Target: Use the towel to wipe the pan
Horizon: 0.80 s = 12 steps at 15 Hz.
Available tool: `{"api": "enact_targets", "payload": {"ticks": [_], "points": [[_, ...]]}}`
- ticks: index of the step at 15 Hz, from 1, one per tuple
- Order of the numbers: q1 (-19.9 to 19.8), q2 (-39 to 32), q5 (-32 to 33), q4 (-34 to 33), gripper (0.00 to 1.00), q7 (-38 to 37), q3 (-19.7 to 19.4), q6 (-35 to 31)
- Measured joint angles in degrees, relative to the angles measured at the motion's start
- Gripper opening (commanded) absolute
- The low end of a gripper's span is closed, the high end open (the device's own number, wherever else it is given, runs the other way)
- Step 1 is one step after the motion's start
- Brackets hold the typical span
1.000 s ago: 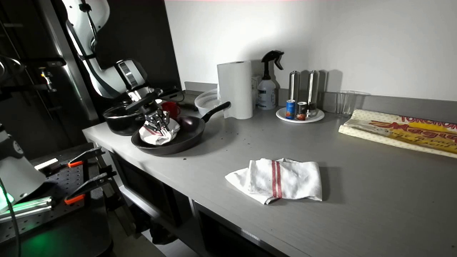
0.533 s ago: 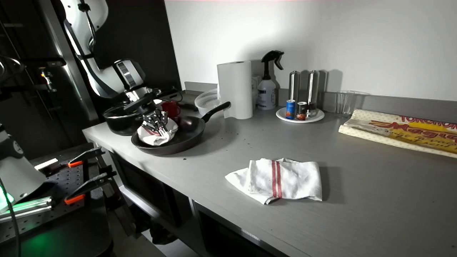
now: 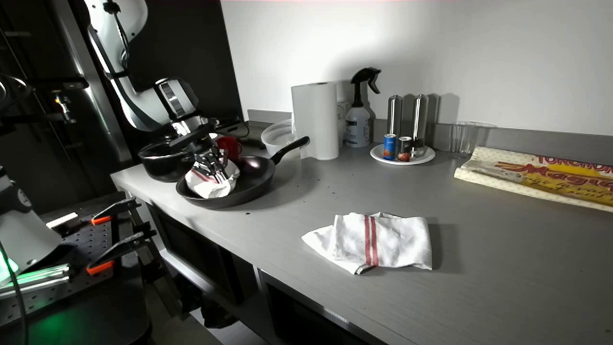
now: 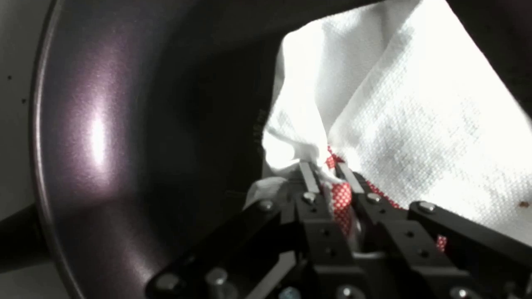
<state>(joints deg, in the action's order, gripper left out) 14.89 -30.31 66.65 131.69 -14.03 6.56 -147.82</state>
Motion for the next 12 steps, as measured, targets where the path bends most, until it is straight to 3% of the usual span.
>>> {"api": "enact_targets", "payload": {"ticks": [12], "points": [[-1.3, 1.9, 2.9, 4.3, 0.04, 6.7, 0.7, -7.8]]}}
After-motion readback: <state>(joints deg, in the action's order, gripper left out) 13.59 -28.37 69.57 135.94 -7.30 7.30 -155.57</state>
